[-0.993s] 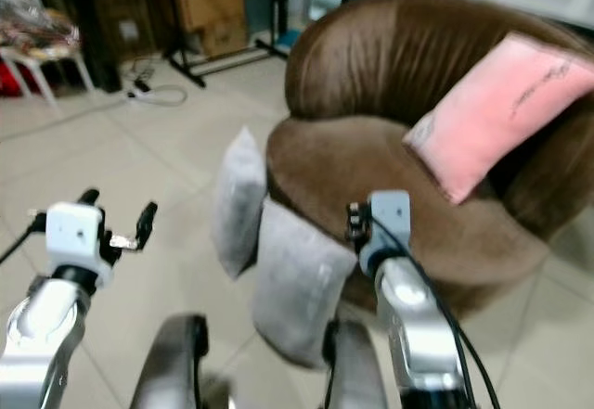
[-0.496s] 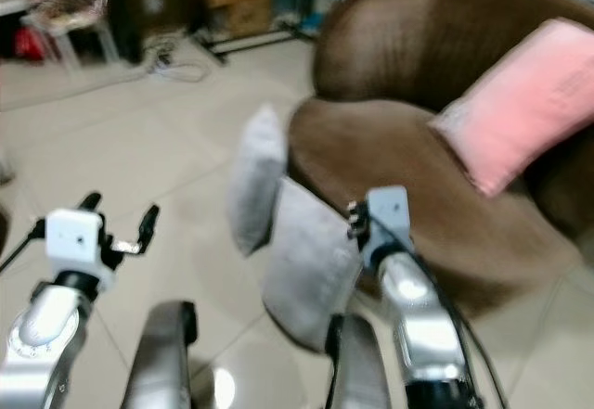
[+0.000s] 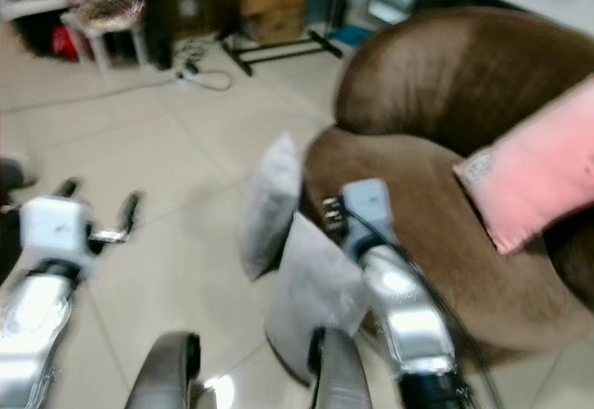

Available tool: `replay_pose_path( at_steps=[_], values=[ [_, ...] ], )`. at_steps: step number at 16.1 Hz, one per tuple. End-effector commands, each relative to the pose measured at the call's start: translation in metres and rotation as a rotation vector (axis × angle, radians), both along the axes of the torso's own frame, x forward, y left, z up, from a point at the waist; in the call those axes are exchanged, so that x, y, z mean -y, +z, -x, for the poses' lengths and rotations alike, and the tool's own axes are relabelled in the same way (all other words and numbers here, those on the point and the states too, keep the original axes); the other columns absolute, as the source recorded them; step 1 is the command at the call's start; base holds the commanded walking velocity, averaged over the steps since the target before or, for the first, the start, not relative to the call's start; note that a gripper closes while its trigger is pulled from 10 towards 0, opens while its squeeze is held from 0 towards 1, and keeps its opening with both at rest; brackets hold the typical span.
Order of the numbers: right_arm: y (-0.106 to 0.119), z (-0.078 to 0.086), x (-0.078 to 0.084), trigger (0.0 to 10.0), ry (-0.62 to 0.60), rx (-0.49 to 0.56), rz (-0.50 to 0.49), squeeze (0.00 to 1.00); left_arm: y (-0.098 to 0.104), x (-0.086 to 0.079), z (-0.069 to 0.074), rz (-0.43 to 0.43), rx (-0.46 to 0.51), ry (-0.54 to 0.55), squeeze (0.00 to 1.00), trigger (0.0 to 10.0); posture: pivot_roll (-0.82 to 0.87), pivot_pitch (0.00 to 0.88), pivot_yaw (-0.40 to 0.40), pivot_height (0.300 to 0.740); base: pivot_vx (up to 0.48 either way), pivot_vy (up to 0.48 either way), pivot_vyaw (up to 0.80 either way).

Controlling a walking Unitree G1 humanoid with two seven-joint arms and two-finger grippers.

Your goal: Move the pillow to the sofa from floor

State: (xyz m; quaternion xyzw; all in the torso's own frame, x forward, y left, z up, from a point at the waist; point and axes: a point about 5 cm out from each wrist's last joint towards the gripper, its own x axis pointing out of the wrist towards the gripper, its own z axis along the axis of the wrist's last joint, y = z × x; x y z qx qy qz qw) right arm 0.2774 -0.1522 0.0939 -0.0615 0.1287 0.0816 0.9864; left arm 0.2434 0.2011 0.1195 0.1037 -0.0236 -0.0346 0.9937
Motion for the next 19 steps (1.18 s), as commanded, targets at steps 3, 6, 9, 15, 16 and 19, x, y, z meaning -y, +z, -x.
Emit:
replay_pose_path(
  at_steps=[3,6,9,15,16,19],
  values=[
    [-0.005,0.001,0.001,10.0,0.001,-0.022,-0.018,0.0,-0.003,-0.007,0.003,-0.027,-0.023,0.015,0.0,10.0,-0.02,0.0,-0.067,0.512,0.0,0.0,0.0],
    [-0.005,0.001,0.0,10.0,0.018,-0.017,-0.037,0.0,-0.003,-0.008,0.003,-0.03,-0.026,0.016,0.0,10.0,-0.02,0.0,-0.068,0.477,0.0,0.0,0.0],
    [-0.006,-0.003,-0.004,10.0,0.051,-0.017,-0.034,0.0,-0.002,-0.009,0.002,-0.044,-0.038,-0.006,0.0,10.0,-0.02,0.0,-0.063,0.452,0.0,0.0,0.0],
    [-0.019,-0.031,-0.029,10.0,0.177,-0.102,-0.046,1.0,-0.013,0.0,-0.002,-0.096,-0.179,-0.247,0.0,10.0,-0.05,0.0,-0.019,0.417,0.0,0.0,0.0],
    [-0.021,-0.037,-0.031,10.0,0.199,-0.114,-0.006,1.0,-0.014,0.003,-0.001,-0.103,-0.197,-0.292,0.0,10.0,-0.05,0.0,-0.017,0.417,0.0,0.0,0.0],
    [-0.03,-0.049,-0.031,10.0,0.197,-0.176,0.074,1.0,-0.012,0.005,-0.001,-0.133,-0.217,-0.36,0.0,10.0,-0.02,0.0,-0.028,0.417,0.0,0.0,0.0]
  ],
)
